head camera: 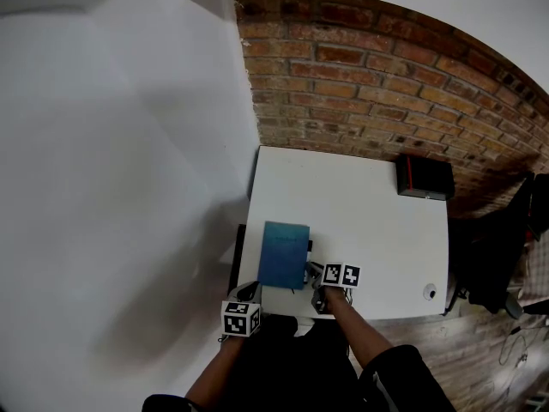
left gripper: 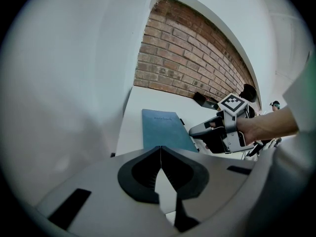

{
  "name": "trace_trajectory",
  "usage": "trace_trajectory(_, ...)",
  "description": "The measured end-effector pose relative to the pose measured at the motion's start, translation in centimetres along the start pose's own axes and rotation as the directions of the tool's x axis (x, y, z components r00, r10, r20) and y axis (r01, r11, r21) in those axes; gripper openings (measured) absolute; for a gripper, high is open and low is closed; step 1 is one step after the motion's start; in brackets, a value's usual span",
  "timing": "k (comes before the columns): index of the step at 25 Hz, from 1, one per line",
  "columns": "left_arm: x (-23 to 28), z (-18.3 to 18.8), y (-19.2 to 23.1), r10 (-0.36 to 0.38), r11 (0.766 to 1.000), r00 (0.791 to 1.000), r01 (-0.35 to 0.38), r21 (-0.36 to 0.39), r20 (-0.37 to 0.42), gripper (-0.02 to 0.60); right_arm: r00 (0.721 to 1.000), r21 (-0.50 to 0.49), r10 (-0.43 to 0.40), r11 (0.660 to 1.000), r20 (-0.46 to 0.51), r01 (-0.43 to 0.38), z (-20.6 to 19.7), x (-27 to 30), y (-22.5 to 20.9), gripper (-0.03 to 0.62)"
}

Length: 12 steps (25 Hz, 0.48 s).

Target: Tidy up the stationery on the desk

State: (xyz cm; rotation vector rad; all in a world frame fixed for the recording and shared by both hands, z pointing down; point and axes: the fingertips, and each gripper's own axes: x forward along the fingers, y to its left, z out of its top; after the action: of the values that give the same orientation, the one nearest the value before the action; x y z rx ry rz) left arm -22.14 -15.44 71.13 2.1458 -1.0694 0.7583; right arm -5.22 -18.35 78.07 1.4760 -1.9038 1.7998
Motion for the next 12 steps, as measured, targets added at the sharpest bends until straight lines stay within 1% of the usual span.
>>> trace_trajectory(5,-0.20,-0.23,0.32,0.004,1.000,1.000,-0.004,-0.009,0.002,0.015,1.000,0.002,0.027,1.000,0.004,-0.027,-0.04,0.03,0.02,0.072)
trace_trajectory(12,-0.44,-0.37,0.52,0.009,1.000,1.000,-0.009,-0.010,0.000,0.015,0.999,0.008,0.040,0.999,0.027,-0.040,0.33,-0.09,0.38,0.084)
